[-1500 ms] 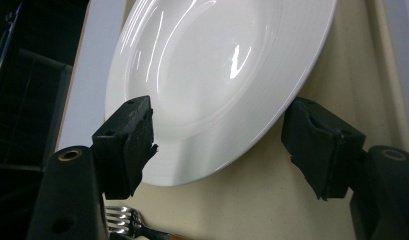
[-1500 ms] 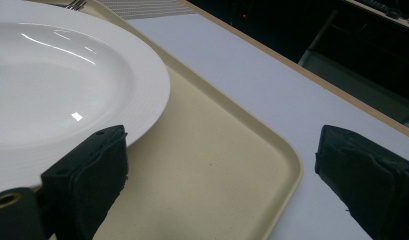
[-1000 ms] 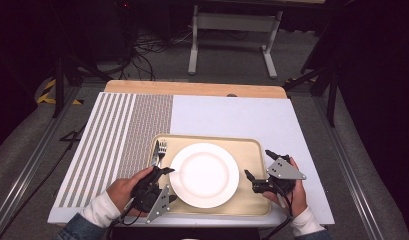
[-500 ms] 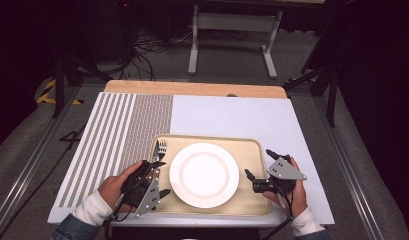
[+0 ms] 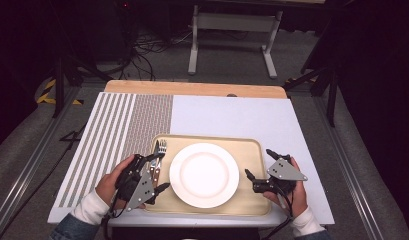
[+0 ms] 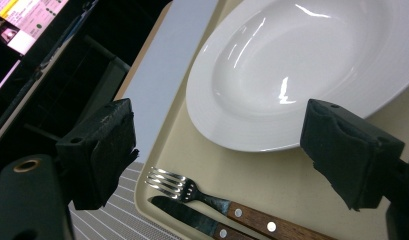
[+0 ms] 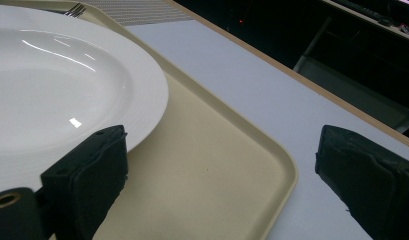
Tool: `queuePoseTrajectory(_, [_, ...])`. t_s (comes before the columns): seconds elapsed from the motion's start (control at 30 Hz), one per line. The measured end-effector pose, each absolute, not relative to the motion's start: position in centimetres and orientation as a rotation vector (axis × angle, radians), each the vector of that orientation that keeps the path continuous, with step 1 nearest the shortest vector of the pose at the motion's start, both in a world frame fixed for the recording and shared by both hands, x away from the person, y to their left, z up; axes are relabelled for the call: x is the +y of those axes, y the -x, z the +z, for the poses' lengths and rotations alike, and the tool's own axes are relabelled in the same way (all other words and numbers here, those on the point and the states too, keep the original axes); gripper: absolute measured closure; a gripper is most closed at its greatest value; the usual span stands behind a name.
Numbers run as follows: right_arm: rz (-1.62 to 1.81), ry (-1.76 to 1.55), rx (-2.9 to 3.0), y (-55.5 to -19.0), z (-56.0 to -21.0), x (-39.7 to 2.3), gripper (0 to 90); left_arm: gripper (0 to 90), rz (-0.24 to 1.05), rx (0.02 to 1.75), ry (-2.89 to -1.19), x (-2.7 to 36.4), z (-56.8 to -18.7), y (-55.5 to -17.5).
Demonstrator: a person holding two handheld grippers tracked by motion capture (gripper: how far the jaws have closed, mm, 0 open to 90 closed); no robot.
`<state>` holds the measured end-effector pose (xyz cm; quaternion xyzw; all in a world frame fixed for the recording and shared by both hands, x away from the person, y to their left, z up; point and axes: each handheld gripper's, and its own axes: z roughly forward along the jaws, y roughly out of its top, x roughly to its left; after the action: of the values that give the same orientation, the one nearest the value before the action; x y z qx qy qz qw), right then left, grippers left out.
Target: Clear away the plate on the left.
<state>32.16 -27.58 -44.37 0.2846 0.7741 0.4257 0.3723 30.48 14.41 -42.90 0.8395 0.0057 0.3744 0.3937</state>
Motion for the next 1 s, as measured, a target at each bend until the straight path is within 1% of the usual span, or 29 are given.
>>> queuePoseTrajectory(0.33, [1.103, -0.713, 1.982, -31.8, -44.2, -27.3, 7.6, 13.3, 0.949, 0.097, -2.062, 15.3, -42.5, -30.9])
queuePoseTrajectory(0.67, [1.103, -0.699, 1.979, -31.5, -44.1, -27.3, 7.5, 11.9, 0.919, 0.165, -2.020, 16.7, -42.3, -31.5])
queuePoseTrajectory(0.87, [1.102, -0.698, 1.972, -31.3, -44.1, -27.3, 7.5, 11.5, 0.936, 0.204, -1.997, 17.3, -42.3, -31.9])
queuePoseTrajectory(1.0, [1.106, -0.697, 1.968, -31.2, -44.1, -27.4, 7.5, 11.3, 0.917, 0.226, -1.991, 17.8, -42.4, -32.1])
